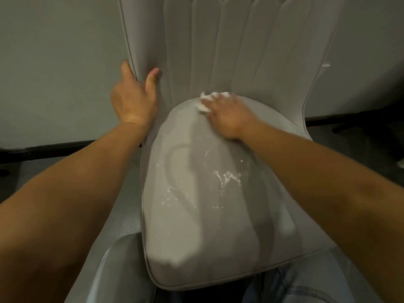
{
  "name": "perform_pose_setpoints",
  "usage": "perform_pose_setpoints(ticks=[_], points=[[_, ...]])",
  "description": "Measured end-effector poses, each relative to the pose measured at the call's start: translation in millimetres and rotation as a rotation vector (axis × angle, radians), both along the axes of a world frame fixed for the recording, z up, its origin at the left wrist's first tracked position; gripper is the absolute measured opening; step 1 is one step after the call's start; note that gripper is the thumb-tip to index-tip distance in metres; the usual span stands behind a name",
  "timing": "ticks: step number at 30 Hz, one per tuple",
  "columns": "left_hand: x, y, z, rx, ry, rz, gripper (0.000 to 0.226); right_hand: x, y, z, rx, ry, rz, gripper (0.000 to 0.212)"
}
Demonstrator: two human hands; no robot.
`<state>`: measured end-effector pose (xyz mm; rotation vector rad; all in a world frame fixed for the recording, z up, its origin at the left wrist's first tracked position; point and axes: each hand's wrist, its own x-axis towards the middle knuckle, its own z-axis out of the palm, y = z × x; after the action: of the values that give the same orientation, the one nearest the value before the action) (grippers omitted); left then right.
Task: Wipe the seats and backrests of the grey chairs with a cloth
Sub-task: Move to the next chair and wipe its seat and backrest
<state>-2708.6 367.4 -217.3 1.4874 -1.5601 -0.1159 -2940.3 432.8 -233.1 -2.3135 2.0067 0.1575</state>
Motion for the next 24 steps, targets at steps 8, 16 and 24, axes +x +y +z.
perform_pose_setpoints(ticks=[8,16,24], points=[[-3,2,0,0.027,0.021,0.007,0.075,-27,20,-14,-0.036,-0.136,-0.559,0.067],[-5,8,4,0.008,0.067,-0.013,0.069,95,1,-13,-0.272,-0.45,-0.258,0.042],[-3,8,4,0.079,0.064,-0.058,0.07,72,7,-14,-0.247,-0.287,-0.102,0.045]])
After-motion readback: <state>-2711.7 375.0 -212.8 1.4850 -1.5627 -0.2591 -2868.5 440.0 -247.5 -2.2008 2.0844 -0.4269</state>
